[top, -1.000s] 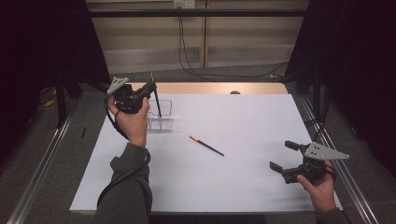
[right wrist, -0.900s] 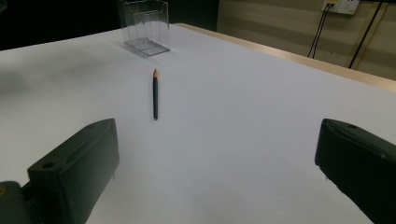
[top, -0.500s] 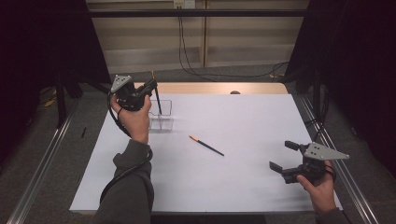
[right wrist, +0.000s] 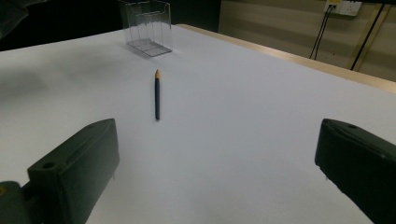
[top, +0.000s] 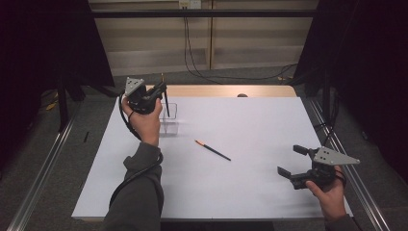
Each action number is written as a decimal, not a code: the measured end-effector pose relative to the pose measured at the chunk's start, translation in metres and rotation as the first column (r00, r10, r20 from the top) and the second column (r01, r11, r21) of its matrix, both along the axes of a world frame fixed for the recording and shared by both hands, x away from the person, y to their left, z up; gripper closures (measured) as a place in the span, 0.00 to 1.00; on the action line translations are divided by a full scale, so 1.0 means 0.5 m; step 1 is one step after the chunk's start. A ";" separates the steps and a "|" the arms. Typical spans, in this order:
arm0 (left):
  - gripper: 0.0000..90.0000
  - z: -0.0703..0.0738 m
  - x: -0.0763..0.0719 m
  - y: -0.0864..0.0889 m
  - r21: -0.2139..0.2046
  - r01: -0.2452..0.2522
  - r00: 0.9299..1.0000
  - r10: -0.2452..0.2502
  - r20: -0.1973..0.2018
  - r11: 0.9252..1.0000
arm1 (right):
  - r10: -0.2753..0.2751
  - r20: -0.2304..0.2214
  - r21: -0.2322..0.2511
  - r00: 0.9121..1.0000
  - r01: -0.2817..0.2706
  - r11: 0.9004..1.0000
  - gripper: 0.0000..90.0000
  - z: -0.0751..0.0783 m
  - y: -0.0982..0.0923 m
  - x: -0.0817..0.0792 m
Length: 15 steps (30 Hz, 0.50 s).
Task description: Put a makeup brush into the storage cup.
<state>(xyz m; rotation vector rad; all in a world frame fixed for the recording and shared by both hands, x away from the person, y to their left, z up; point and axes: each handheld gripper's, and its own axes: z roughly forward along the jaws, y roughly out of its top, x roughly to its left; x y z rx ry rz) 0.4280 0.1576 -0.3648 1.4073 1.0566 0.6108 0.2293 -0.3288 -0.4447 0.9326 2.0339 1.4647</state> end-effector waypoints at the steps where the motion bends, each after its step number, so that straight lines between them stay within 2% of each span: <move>1: 0.94 -0.002 0.001 -0.001 -0.003 0.003 1.000 -0.003 0.001 1.000 | 0.004 -0.002 -0.001 1.000 -0.004 1.000 0.00 0.000 0.000 0.000; 5: 0.94 -0.011 0.005 -0.004 0.001 -0.014 1.000 0.014 0.002 1.000 | 0.003 -0.001 0.002 1.000 -0.003 1.000 0.00 0.000 0.002 -0.001; 15: 0.94 -0.022 0.011 -0.012 0.016 -0.015 1.000 0.015 0.022 1.000 | 0.008 0.000 -0.001 1.000 -0.008 1.000 0.00 0.000 0.003 0.000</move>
